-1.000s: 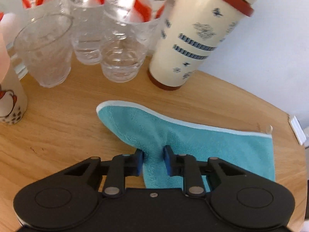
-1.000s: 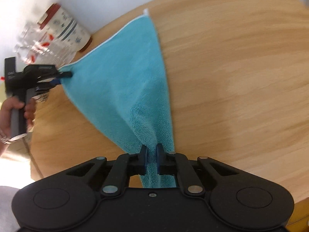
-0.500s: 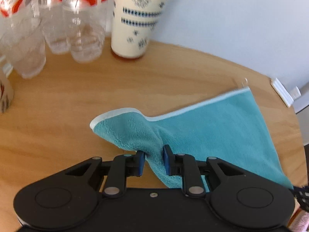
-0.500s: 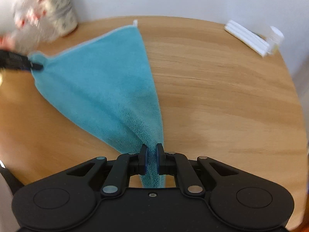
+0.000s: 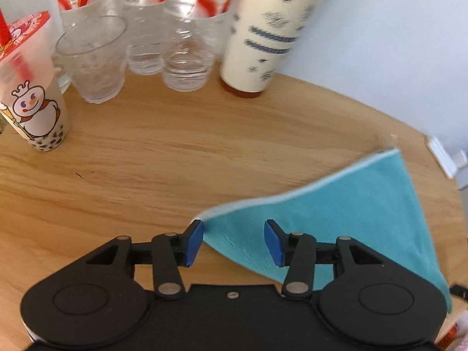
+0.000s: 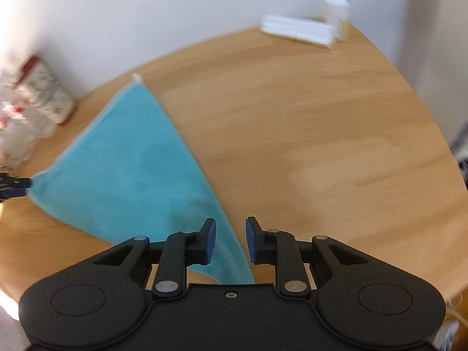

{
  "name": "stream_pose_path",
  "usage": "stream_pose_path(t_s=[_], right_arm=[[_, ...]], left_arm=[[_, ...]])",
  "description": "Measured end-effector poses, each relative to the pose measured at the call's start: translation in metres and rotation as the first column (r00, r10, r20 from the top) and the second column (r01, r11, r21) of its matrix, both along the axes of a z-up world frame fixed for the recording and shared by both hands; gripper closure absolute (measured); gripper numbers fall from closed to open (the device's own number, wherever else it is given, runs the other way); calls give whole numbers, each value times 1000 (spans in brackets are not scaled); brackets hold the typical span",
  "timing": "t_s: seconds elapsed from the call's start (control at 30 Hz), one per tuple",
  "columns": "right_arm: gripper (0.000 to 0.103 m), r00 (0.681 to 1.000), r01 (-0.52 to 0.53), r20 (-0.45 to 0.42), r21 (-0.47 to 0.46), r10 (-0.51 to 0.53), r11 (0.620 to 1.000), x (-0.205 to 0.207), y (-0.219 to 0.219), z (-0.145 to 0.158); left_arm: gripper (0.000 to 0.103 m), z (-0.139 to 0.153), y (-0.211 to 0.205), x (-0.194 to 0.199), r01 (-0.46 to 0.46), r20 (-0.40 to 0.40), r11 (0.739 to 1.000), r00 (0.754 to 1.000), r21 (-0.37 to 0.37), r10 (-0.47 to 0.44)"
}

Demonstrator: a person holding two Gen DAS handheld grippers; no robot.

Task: Fold towel

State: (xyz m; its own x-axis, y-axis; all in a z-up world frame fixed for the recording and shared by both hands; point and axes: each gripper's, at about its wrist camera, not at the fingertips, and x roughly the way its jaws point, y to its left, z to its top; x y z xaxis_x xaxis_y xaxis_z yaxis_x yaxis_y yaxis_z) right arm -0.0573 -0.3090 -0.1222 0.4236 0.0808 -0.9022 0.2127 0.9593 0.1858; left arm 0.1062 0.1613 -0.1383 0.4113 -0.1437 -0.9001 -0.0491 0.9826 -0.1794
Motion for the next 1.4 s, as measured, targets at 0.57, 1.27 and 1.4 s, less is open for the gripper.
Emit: stream_pose_path(t_s=[0.57, 1.27, 1.4], right_arm=[[86, 995, 13, 95, -43, -9, 999, -11, 2, 19], [81, 962, -268, -13, -245, 273, 932, -48, 12, 19], [81, 937, -346, -55, -271, 344, 898, -47, 24, 12]], left_arm=[[62, 29, -48, 5, 188, 103, 958, 972, 215, -213], [59, -21, -105, 14, 429, 4, 867, 896, 254, -444], [58, -21, -108, 12, 428, -1, 868, 897, 253, -442]])
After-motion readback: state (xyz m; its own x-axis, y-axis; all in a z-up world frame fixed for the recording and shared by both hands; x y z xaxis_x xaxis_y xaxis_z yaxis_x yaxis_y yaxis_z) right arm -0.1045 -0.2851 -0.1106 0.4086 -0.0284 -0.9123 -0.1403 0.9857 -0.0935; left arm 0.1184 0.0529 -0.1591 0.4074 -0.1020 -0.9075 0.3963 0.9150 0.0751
